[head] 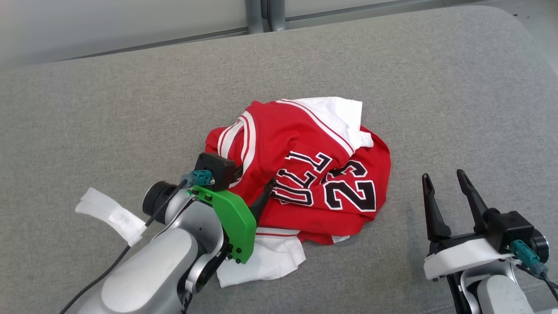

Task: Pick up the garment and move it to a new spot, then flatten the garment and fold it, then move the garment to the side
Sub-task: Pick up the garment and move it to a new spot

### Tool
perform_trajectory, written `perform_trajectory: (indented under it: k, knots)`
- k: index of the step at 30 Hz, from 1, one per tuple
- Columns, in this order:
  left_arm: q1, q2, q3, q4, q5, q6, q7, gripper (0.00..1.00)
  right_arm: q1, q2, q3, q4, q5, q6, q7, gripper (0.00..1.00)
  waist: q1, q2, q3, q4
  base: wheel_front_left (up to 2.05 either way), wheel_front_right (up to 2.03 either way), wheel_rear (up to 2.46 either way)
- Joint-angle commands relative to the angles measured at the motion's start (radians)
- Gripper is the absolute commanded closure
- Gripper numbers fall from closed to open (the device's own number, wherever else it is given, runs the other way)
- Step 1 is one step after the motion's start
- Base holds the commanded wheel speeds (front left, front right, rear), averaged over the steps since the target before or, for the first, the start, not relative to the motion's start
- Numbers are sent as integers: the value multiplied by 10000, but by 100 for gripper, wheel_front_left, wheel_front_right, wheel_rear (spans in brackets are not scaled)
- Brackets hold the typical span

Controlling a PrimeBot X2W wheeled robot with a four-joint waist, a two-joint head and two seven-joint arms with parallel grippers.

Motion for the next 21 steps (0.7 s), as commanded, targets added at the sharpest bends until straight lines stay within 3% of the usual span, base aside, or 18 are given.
perform_trajectory:
  k: [1,5,7,9,10,11,12,21]
  knots:
    - [-49,122,14,-29,61,115,60,0,-42,-12,31,-32,-47,1,-5,0,0,82,44,17,0,0,0]
    - [-136,150,103,110,103,306,34,0,-181,-14,175,-25,10,1,-5,0,0,82,125,-52,0,0,0]
    - [-124,87,169,149,19,352,-36,10,-174,-13,199,-6,20,1,-5,0,0,82,151,-107,0,0,0]
    - [-91,102,192,152,2,394,-57,12,-131,-13,165,1,12,1,-5,0,0,82,177,-160,0,0,0]
    - [-60,125,204,162,-28,414,-56,24,-112,-13,138,2,2,1,-5,0,0,82,197,-179,0,0,0]
    - [-44,173,187,195,-24,424,-19,56,-102,-13,104,5,-3,1,-5,0,0,82,216,-194,0,0,0]
    - [-45,207,181,203,-6,423,-13,100,-90,-13,75,16,-8,1,-5,0,0,82,230,-210,0,0,0]
    - [-290,589,382,-1132,207,670,-79,100,0,-13,-48,53,36,1,-5,0,0,82,196,-172,0,0,0]
